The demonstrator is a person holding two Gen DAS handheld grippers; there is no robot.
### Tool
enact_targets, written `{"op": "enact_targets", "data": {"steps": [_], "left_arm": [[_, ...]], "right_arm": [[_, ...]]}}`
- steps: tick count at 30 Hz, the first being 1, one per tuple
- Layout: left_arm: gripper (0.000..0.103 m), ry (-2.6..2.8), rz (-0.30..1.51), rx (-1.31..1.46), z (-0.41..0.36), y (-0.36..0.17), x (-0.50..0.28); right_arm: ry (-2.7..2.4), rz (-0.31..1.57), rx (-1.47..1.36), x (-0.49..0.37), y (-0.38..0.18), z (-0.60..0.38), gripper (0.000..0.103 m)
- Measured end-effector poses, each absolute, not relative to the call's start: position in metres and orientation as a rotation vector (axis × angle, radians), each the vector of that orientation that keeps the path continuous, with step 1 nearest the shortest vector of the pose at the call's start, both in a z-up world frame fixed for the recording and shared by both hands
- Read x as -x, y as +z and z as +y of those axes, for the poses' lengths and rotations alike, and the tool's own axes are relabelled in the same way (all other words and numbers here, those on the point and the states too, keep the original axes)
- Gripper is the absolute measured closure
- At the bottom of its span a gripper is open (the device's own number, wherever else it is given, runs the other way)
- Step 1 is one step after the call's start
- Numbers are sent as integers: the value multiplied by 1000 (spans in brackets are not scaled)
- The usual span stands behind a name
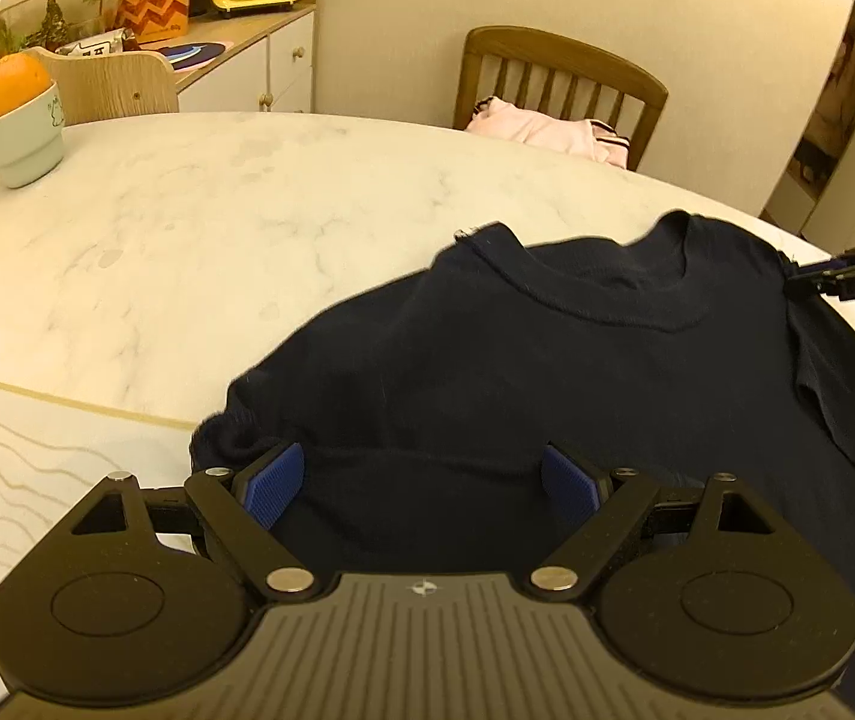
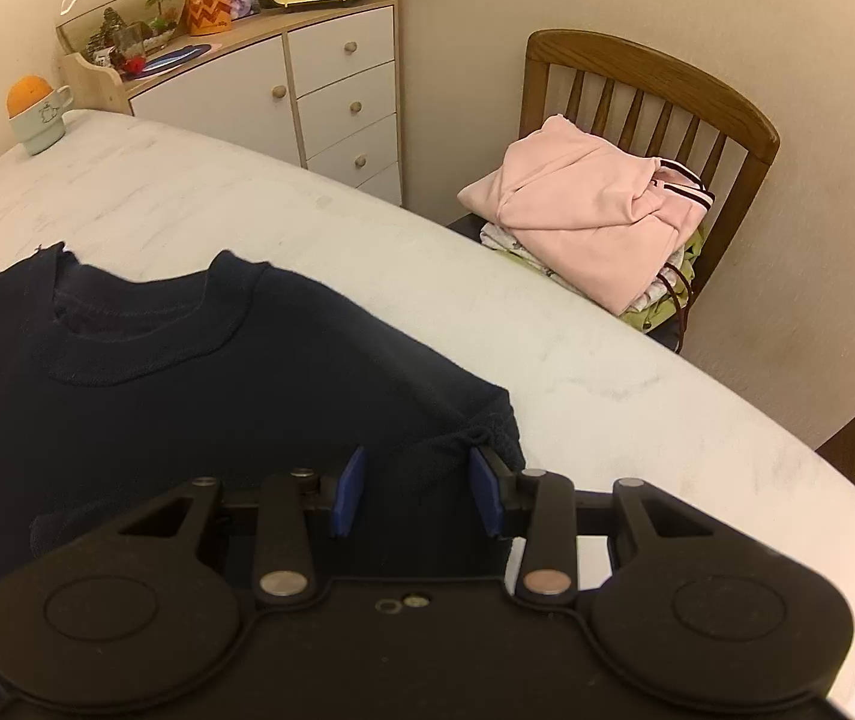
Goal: Fold clothes
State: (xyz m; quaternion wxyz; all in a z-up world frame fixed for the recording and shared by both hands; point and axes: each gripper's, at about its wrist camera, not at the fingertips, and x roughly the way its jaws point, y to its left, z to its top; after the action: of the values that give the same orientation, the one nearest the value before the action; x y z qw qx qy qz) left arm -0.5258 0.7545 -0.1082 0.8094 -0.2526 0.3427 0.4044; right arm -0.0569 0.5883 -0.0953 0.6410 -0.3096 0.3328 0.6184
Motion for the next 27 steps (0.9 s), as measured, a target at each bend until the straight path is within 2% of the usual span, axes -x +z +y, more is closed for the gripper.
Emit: {"op": "enact_targets", "data": {"steps": [13,19,27], "left_arm": [[15,897,701,523,756,-89,543],[15,994,723,616,776,-103,565],[12,954,741,582,781,-109,543]], "right_arm": [[1468,757,643,38,-77,573,0],[1429,776,684,32,-88,580,0],[1425,787,673,38,-98,594,0]]}}
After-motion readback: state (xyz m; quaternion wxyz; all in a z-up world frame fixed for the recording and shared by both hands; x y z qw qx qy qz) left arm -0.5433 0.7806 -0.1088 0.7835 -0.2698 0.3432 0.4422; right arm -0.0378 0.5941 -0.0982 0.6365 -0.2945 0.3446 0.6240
